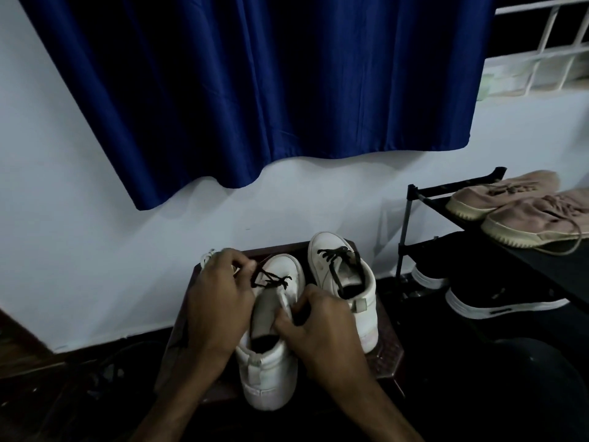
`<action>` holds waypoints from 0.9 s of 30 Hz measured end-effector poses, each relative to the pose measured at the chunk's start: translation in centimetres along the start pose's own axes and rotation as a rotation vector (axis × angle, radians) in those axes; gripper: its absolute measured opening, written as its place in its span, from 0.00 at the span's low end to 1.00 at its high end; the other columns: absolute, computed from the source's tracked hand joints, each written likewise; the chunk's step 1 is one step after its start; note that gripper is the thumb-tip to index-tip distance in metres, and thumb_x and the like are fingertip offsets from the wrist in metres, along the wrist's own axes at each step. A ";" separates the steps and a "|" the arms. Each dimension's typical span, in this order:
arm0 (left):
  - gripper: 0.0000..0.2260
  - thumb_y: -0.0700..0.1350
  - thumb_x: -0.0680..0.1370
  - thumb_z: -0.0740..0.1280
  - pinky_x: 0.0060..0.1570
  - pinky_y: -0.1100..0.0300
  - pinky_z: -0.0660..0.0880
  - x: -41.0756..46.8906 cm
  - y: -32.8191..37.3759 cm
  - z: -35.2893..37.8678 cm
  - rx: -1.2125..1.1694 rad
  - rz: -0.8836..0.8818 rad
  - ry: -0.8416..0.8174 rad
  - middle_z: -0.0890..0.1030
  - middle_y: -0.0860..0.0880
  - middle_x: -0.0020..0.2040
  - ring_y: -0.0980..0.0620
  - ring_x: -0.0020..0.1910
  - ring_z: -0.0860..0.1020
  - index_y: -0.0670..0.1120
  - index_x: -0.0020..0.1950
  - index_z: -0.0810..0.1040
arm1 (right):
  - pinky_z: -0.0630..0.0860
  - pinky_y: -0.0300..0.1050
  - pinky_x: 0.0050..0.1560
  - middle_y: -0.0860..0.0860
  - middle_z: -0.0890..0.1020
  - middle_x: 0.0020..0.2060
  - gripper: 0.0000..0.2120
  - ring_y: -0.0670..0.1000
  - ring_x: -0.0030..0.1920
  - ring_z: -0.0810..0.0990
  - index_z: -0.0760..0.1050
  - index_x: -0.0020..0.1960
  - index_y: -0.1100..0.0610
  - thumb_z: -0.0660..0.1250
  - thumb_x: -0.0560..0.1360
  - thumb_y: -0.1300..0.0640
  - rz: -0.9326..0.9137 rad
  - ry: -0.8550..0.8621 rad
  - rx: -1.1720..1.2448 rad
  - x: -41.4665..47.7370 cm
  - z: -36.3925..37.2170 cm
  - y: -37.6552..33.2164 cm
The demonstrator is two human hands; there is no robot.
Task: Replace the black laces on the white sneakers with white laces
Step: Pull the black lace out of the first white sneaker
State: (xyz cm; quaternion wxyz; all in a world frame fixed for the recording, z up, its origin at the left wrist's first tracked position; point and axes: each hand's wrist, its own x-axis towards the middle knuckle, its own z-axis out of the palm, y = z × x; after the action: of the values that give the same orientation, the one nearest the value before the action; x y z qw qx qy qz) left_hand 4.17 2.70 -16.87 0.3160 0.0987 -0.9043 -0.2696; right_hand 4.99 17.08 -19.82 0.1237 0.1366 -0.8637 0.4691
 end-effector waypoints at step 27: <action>0.07 0.48 0.71 0.76 0.33 0.55 0.78 3.2 1.5 -3.4 0.048 -0.013 -0.472 0.82 0.55 0.34 0.53 0.33 0.81 0.54 0.35 0.81 | 0.65 0.33 0.30 0.45 0.72 0.26 0.14 0.48 0.32 0.75 0.69 0.39 0.53 0.68 0.72 0.44 -0.036 -0.001 0.013 0.5 0.2 0.5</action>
State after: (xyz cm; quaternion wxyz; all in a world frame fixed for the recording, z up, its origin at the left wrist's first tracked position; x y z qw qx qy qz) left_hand 3.79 1.44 -12.17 0.0917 0.0463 -0.9586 -0.2654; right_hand 4.29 17.11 -20.19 0.1307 0.1530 -0.8581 0.4724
